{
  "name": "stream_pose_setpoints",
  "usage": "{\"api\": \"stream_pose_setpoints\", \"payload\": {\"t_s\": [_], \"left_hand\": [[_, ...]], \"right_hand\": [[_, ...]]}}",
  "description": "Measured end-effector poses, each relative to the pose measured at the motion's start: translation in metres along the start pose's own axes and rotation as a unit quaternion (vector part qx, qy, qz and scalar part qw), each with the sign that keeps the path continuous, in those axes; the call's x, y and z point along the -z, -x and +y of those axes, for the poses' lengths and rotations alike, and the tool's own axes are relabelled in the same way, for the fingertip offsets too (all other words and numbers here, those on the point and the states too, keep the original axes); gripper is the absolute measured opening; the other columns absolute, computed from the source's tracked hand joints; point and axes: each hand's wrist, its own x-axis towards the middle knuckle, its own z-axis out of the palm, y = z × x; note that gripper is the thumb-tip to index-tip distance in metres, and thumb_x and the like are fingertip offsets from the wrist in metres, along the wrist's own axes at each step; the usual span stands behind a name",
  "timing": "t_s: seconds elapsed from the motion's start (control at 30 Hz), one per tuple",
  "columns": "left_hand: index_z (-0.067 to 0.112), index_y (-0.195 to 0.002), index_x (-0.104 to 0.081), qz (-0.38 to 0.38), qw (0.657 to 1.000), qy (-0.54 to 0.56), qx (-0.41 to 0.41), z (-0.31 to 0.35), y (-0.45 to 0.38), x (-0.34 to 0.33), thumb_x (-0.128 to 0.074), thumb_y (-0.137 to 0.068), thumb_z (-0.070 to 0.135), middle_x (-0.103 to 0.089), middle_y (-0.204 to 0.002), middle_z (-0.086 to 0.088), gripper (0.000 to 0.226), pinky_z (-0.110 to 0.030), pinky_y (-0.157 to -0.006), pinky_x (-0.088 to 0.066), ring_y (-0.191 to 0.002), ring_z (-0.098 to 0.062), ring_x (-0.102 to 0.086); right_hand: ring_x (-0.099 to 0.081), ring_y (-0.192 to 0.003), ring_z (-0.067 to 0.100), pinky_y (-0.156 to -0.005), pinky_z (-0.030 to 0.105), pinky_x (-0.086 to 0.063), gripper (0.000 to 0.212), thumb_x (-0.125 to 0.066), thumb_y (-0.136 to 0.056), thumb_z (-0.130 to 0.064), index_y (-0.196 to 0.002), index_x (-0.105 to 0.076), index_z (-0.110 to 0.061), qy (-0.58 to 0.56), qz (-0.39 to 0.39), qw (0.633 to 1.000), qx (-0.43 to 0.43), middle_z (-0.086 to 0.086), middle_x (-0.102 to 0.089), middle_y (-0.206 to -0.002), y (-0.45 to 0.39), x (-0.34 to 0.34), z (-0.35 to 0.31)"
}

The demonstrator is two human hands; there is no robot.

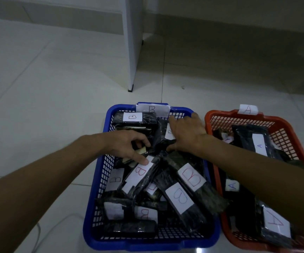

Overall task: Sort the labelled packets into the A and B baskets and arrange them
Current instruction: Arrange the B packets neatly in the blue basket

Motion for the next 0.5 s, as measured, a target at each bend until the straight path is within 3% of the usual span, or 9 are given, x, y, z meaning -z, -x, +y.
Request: {"api": "stream_pose_setpoints", "payload": {"t_s": [0.07, 0.2, 0.37, 0.5], "left_hand": [[0.042, -0.118, -0.055, -0.011, 1.0, 0.021, 0.008, -0.003, 0.0, -0.001, -0.081, -0.072, 0.046, -0.062, -0.116, 0.009, 0.052, -0.031, -0.088, -0.052, -0.101, -0.012, -0.062], [0.041, -0.115, -0.058, -0.029, 0.998, 0.063, -0.009, -0.005, 0.0, -0.001, -0.083, -0.071, 0.04, -0.06, -0.12, 0.009, 0.051, -0.038, -0.097, -0.051, -0.11, -0.014, -0.059], [0.04, -0.111, -0.063, -0.032, 0.996, 0.085, -0.019, -0.007, 0.0, -0.002, -0.084, -0.071, 0.037, -0.061, -0.118, 0.006, 0.045, -0.038, -0.094, -0.053, -0.107, -0.016, -0.061], [0.033, -0.115, -0.061, -0.016, 0.996, 0.091, -0.017, -0.007, 0.003, 0.001, -0.08, -0.078, 0.022, -0.062, -0.115, 0.003, 0.043, -0.035, -0.088, -0.055, -0.101, -0.014, -0.063]], "right_hand": [[-0.06, -0.11, 0.029, -0.107, 0.047, -0.031, 0.105, -0.066, -0.073, -0.074, -0.147, -0.022, -0.014, -0.013, 0.011, 1.0, 0.007, 0.004, -0.064, -0.118, -0.002, 0.0, 0.003], [-0.062, -0.105, 0.028, -0.102, 0.045, -0.034, 0.093, -0.072, -0.076, -0.061, -0.142, -0.024, -0.018, -0.025, 0.052, 0.998, 0.031, 0.004, -0.067, -0.113, -0.001, -0.005, 0.005], [-0.061, -0.104, 0.025, -0.097, 0.044, -0.038, 0.074, -0.076, -0.078, -0.047, -0.134, -0.033, -0.025, -0.074, 0.019, 0.993, 0.085, 0.0, -0.065, -0.115, -0.006, -0.007, 0.005], [-0.058, -0.1, 0.016, -0.092, 0.037, -0.038, 0.054, -0.076, -0.079, -0.047, -0.123, -0.048, -0.033, -0.125, -0.012, 0.986, 0.109, -0.012, -0.056, -0.094, -0.004, 0.009, 0.021]]}}
